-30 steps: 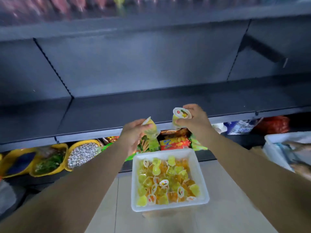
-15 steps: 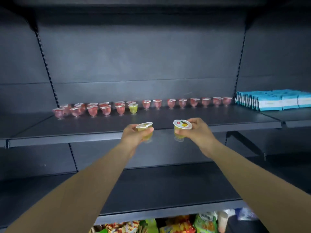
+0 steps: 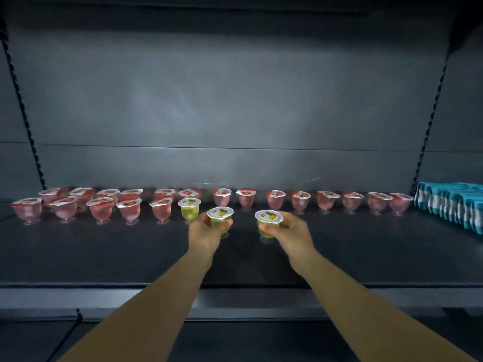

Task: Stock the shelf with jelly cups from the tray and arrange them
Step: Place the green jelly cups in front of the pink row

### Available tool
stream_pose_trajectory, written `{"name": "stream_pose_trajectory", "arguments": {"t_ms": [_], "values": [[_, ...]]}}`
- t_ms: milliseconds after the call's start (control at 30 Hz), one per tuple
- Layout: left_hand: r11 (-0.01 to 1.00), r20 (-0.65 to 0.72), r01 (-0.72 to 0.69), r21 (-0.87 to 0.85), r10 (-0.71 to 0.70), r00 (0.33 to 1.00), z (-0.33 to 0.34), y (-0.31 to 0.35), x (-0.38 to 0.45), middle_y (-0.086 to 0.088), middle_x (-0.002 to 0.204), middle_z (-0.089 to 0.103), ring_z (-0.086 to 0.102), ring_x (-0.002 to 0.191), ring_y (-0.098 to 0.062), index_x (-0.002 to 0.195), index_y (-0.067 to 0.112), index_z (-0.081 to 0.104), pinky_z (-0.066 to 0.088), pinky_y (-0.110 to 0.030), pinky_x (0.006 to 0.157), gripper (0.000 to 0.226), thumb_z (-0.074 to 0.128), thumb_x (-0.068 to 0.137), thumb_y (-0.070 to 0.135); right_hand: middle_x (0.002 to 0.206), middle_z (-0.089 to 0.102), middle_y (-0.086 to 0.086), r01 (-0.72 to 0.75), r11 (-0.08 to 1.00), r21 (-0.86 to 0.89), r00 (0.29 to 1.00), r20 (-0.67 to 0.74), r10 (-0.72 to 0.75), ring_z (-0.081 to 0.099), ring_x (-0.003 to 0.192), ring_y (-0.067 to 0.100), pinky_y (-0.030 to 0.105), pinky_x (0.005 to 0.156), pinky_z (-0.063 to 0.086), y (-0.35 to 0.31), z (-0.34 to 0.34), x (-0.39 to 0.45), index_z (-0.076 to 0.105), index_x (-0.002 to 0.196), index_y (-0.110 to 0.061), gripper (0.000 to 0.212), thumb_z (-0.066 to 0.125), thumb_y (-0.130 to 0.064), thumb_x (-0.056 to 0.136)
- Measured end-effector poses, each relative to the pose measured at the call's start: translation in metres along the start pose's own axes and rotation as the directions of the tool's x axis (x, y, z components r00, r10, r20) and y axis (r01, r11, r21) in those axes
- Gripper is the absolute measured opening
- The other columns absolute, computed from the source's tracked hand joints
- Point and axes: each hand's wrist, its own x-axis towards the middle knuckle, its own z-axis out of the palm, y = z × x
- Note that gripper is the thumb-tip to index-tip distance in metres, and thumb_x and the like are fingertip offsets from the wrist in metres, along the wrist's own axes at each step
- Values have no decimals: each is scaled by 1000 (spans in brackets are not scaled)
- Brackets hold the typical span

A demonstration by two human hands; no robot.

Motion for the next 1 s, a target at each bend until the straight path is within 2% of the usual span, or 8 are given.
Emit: {"name": "stream_pose_trajectory", "arguments": {"t_ms": [100,200,333,500,600,733,900,1000], "values": [[1000,-27,3,25,-3,1000,11,-11,34,-3,87,66,64,71,-18,109,6,64,41,-17,56,27,69,82,8,92,69,-1,-27,1000,15,1000,5,27,66,79,11,11,56,48,18,15,39,66,105,-13,28,74,-6,79],[997,-62,-4,75,9,998,21,-14,59,4,80,62,59,66,-10,108,7,61,40,-17,55,24,67,85,10,95,70,3,-14,1000,-2,999,48,15,67,86,17,24,71,53,27,28,75,67,111,-10,31,73,-8,80],[991,-72,-27,130,36,997,31,-21,83,9,78,57,52,64,-2,110,10,59,37,-14,53,25,66,86,12,100,68,-2,-8,1000,-30,998,55,10,63,89,11,20,70,48,31,35,105,65,109,-16,29,73,-13,81],[985,-77,-41,166,54,996,33,-24,92,6,82,62,56,69,-2,109,9,62,41,-18,61,29,71,82,11,102,68,-2,-1,999,-37,997,77,4,63,89,9,17,66,47,36,35,115,64,111,-17,33,73,-9,80],[987,-73,-41,158,53,996,32,-22,89,7,80,62,57,68,-2,103,13,62,42,-12,55,24,71,81,9,107,67,-1,3,996,-84,998,63,2,62,94,12,20,74,48,37,36,117,62,116,-16,41,75,-7,78],[987,-82,-28,157,41,996,31,-21,85,-1,91,67,62,79,-14,104,11,63,50,-25,75,27,72,79,6,107,66,-1,7,991,-130,998,56,0,61,98,15,24,81,49,38,38,117,61,115,-17,39,75,-9,79],[980,-82,-11,197,28,996,29,-19,79,0,88,66,60,73,-9,104,9,63,46,-26,76,24,71,81,8,109,67,2,8,985,-174,999,34,-2,62,103,19,35,92,50,39,39,114,63,114,-14,39,76,-10,77],[955,-57,-18,296,36,998,26,-15,70,-5,102,69,63,89,-17,109,7,64,43,-26,80,27,69,83,12,114,66,3,23,978,-209,999,31,-17,60,108,20,34,95,48,36,34,105,61,119,-12,45,77,-9,76]]}}
